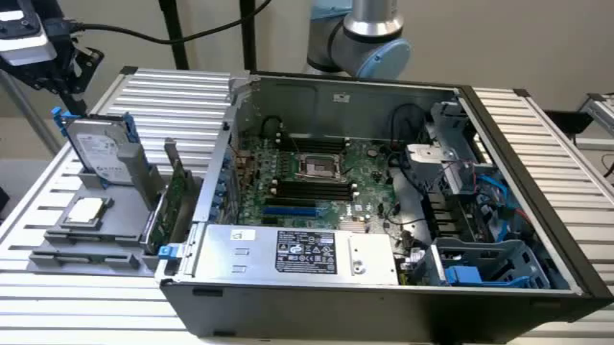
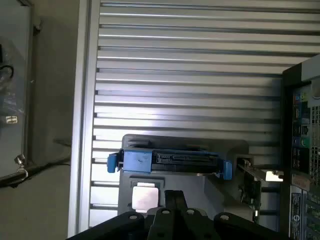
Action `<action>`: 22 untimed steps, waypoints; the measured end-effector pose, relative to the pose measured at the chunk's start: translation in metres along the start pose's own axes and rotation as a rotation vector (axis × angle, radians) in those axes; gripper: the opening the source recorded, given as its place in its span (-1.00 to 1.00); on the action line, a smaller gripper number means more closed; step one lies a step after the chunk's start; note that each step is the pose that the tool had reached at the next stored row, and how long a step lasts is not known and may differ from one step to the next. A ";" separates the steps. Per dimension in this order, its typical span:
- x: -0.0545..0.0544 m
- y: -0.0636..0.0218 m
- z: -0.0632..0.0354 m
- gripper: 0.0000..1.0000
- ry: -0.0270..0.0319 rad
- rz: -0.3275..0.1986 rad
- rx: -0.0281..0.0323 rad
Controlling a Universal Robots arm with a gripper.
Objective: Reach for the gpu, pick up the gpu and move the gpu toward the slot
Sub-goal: 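Reach for the gpu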
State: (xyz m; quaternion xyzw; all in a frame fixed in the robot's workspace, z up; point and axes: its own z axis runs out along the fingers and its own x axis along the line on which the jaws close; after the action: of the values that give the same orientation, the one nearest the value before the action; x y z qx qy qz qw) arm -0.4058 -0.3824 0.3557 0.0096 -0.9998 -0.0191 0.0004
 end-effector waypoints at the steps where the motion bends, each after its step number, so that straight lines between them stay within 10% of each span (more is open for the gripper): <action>1: 0.000 0.0000 0.0000 -0.79 0.0000 0.000 -0.0001; 14: 0.000 -0.0012 -0.0001 -0.79 0.0002 0.000 0.0001; 22: -0.019 -0.0227 -0.0009 -0.79 0.0013 0.000 0.0000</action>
State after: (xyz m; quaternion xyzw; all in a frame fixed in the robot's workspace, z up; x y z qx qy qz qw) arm -0.3861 -0.4047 0.3557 0.0096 -0.9998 -0.0191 0.0011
